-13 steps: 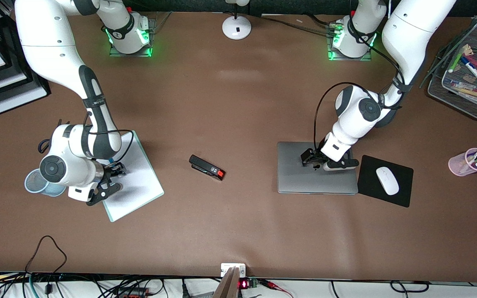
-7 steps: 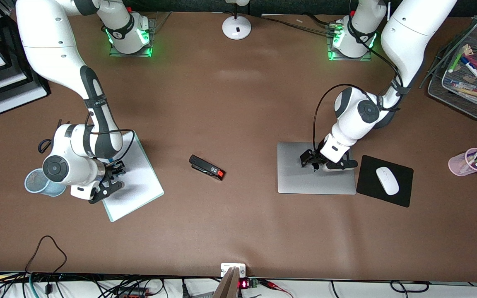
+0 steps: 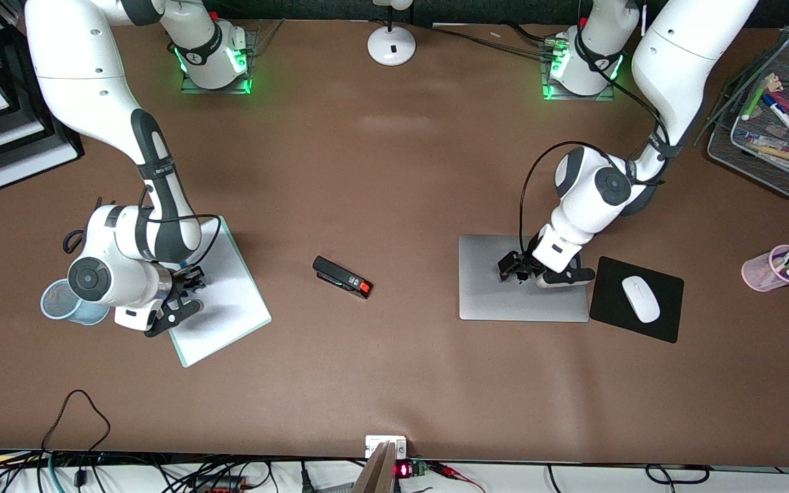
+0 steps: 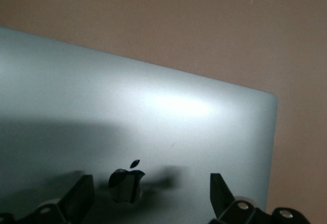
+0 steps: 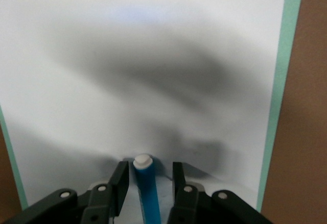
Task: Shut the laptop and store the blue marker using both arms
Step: 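Push the lid down with the left gripper while the right gripper grasps the marker, then press the laptop lid fully shut with the left gripper, then carry the blue marker toward the cup while the left gripper withdraws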
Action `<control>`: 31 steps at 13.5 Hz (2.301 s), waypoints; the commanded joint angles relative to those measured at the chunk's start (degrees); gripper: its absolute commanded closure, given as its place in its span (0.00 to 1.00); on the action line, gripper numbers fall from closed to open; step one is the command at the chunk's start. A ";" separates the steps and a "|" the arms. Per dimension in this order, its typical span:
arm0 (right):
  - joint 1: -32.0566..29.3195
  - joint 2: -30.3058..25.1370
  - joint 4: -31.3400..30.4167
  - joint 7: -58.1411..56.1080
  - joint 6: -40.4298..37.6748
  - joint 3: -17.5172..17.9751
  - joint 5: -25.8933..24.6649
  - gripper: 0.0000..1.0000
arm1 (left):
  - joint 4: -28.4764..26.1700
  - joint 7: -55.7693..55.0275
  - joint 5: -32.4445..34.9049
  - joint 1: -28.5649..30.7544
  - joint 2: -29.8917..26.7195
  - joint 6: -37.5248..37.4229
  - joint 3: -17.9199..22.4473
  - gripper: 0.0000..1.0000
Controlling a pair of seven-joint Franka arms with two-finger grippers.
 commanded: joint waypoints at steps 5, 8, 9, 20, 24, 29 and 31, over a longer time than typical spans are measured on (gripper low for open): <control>-0.08 -1.06 -1.16 -1.13 -0.21 0.06 0.57 0.75 | 4.14 1.96 1.07 0.33 0.15 -7.00 0.99 0.00; -0.08 -1.06 -1.16 -0.86 -0.30 0.06 0.75 0.87 | 7.12 2.23 1.07 0.68 0.07 -11.73 1.25 0.00; -0.17 -1.06 -1.16 -0.60 -0.38 0.06 1.01 0.91 | 8.35 2.23 1.07 0.69 -0.28 -14.19 1.25 0.00; -0.61 -2.55 11.40 -0.86 -8.98 -0.64 0.57 0.99 | 17.32 2.23 1.07 0.95 -2.39 -32.39 1.34 0.00; -1.31 -6.58 12.82 -0.69 -12.34 -0.91 0.40 0.99 | 22.59 2.23 1.15 1.65 -3.53 -41.62 1.34 0.00; -1.31 -10.11 12.99 -0.86 -11.90 -2.13 0.22 0.99 | 29.18 2.23 5.01 1.65 -3.54 -50.41 1.34 0.00; -1.40 -10.11 15.53 -3.04 -11.63 -3.01 0.31 0.99 | 31.99 2.23 5.46 1.83 -3.54 -53.93 1.34 0.00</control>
